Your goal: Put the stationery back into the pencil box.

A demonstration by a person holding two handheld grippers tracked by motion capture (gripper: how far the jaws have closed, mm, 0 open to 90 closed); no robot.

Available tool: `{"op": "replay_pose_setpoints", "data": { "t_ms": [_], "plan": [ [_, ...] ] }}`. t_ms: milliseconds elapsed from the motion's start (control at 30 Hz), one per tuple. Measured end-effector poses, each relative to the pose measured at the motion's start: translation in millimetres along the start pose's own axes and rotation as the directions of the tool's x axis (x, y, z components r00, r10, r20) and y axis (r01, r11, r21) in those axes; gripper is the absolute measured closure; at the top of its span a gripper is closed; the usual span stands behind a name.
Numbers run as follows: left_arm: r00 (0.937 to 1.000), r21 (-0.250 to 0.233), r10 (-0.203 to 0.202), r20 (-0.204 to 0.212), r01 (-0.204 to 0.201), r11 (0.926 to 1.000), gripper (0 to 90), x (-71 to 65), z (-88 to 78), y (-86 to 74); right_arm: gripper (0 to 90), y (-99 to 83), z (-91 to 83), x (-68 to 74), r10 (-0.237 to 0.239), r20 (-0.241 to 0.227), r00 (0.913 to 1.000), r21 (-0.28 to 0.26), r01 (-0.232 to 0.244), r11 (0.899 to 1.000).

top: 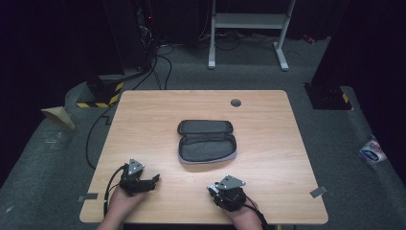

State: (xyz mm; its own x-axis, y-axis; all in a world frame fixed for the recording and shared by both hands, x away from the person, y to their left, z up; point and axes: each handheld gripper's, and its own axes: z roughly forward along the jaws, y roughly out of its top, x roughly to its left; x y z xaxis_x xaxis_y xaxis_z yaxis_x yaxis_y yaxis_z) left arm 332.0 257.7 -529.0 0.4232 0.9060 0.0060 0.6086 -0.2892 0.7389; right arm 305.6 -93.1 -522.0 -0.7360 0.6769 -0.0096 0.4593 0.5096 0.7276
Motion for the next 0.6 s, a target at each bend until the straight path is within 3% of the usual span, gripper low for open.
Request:
{"op": "replay_pose_setpoints", "data": {
  "t_ms": [300,600],
  "plan": [
    [1.0,0.001,-0.006,-0.005,0.006,1.0,17.0,-0.3,-0.2,-0.3,57.9,-2.7,-2.6,1.5,-0.017,0.013,0.9998,0.004,0.017,1.0],
    [0.9999,0.004,-0.011,-0.009,0.011,0.9999,16.0,-0.5,-0.1,-0.2,71.5,-1.7,-1.4,2.9,-0.026,0.001,0.9997,-0.002,0.026,1.0]
  ]
}}
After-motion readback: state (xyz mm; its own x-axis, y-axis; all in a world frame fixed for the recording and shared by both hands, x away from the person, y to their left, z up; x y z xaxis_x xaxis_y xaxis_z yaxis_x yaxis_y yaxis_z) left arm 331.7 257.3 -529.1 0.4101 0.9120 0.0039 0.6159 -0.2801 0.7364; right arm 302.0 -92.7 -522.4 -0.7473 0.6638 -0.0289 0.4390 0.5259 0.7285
